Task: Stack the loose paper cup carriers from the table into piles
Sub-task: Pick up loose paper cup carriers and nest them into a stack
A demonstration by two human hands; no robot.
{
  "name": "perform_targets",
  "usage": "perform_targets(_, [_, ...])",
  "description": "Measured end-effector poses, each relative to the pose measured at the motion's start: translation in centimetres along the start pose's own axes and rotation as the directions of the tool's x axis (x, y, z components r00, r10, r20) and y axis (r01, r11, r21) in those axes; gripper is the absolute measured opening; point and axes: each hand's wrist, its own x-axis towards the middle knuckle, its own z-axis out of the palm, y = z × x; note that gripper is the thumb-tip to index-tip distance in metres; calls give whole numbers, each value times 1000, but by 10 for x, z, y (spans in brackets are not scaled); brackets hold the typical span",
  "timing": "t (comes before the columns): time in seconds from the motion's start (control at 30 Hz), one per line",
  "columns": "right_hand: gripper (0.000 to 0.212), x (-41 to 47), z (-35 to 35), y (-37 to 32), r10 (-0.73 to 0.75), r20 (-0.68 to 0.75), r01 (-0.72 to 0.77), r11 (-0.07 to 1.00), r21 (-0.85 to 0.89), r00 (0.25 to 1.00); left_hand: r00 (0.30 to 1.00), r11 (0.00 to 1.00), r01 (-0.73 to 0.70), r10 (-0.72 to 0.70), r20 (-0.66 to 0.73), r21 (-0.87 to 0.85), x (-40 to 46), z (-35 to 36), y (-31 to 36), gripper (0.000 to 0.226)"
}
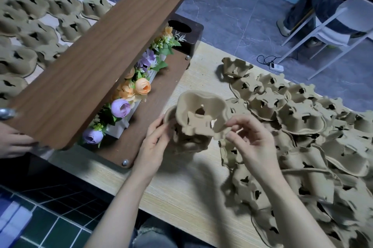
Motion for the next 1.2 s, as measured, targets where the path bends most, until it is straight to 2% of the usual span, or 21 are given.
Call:
perform_targets(0.03, [22,0,3,2,2,8,-2,1000,-12,1000,1000,999,15,-15,-10,-52,0,0,0,32])
perform_targets(0.13, [20,0,10,7,-7,64,11,999,-54,998,998,988,55,-55,5,-143,2,-4,-4,72])
perform_targets(0.23, [11,-1,13,12,-23,120,33,996,-87,992,998,985,64,-64,9,-157,3,-5,-5,81])
perform_targets(0.3, [11,0,12,15,-23,146,40,992,-118,989,999,987,38,-43,-27,-158,2,-3,-4,76])
perform_targets(0.43, [27,-2,10,19,-29,121,50,983,-177,992,996,990,-20,8,-85,-140,5,-1,-6,36])
perform_targets(0.57, [27,-4,11,26,73,5,-72,990,-118,997,992,988,-36,17,-124,-151,4,-1,-6,23])
perform_targets(0.63, [25,-3,13,32,148,-30,-151,983,-104,988,990,986,-44,22,-140,-158,2,-1,-6,22])
perform_targets(0.73, [27,1,20,36,212,-2,-211,973,-94,977,989,978,-57,26,-149,-202,-1,1,-3,23])
perform_targets(0.87, [25,5,24,34,253,8,-253,967,-17,967,992,968,-65,35,-123,-244,-4,4,4,46])
perform_targets(1.03, [25,11,21,36,276,46,-275,961,-28,960,991,992,-84,74,-108,-92,-2,3,2,42])
perform_targets(1.2, [21,16,22,36,308,27,-307,951,-27,951,995,996,-45,38,-96,-82,5,1,-4,41])
